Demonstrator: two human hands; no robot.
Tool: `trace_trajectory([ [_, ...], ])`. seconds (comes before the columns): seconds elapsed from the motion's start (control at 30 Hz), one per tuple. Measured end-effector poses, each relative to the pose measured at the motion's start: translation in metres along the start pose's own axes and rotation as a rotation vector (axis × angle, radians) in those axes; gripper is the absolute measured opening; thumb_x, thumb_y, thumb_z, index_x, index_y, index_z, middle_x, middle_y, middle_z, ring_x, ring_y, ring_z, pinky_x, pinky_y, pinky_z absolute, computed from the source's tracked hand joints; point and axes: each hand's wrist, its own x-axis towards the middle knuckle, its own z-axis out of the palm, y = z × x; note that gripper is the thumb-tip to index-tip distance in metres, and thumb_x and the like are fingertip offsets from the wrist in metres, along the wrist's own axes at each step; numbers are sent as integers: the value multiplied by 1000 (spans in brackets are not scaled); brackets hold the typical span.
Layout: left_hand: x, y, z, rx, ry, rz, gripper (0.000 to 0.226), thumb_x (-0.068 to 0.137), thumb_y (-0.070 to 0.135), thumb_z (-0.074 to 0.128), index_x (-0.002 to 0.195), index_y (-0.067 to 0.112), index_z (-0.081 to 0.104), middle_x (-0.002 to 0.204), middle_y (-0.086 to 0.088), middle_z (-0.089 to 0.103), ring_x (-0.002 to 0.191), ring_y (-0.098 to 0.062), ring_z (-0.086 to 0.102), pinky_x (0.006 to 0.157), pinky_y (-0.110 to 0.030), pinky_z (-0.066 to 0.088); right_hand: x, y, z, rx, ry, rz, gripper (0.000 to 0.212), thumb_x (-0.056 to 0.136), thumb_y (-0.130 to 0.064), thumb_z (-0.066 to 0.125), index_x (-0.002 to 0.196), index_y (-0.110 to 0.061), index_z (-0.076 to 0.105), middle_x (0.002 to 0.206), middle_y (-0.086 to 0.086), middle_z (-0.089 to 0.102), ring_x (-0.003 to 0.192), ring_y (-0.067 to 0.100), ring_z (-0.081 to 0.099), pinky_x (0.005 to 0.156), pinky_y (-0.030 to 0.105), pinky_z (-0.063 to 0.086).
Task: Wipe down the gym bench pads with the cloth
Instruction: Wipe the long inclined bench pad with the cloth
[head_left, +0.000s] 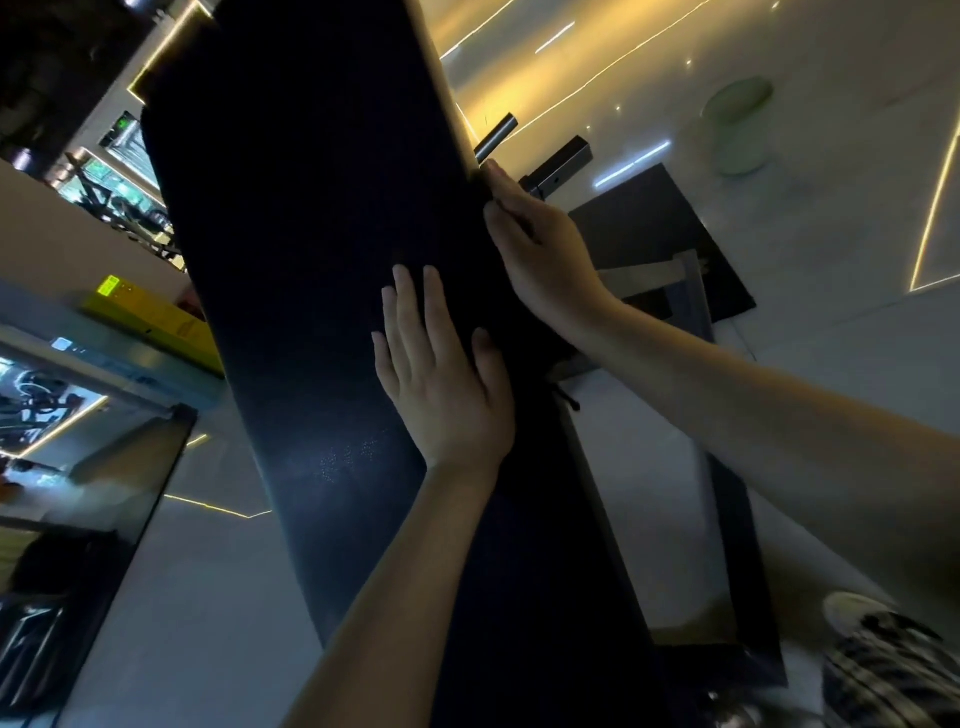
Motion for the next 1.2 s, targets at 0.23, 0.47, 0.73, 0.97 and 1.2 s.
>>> trace_trajectory([
  [0.23,0,0,2,-25,13,-22,57,99,32,34,151,8,36,159,-14,29,149,-29,22,121,-46,15,-58,11,-2,38,-16,12,59,98,-31,41,149,-4,32,154,13,36,146,24,28,118,52,24],
  [0.47,-2,0,3,-60,55,-6,53,99,27,41,147,5,41,156,-17,34,146,-33,28,119,-49,19,-236,35,-11,-76,-32,137,52,100,-14,40,151,-15,29,158,2,30,147,16,24,120,31,22],
  [0.73,-18,0,-15,-32,-133,27,60,100,35,36,154,12,28,162,-13,21,150,-32,16,122,-47,11,-282,38,-6,-86,-70,202,55,100,-25,37,152,-27,19,161,-6,19,149,14,17,120,33,19],
  [0.97,-137,-8,-36,48,-253,52,53,102,34,31,153,21,27,161,-13,23,150,-32,18,119,-56,19,-155,11,-2,-90,12,64,52,101,-20,41,150,-9,27,159,7,26,148,14,19,122,39,19],
  [1.2,-170,-6,-25,76,-181,9,53,103,40,22,149,16,33,156,-19,32,147,-35,24,114,-61,24,-124,7,3,-56,30,-42,52,101,-20,39,148,2,31,155,15,32,148,22,23,120,48,23],
])
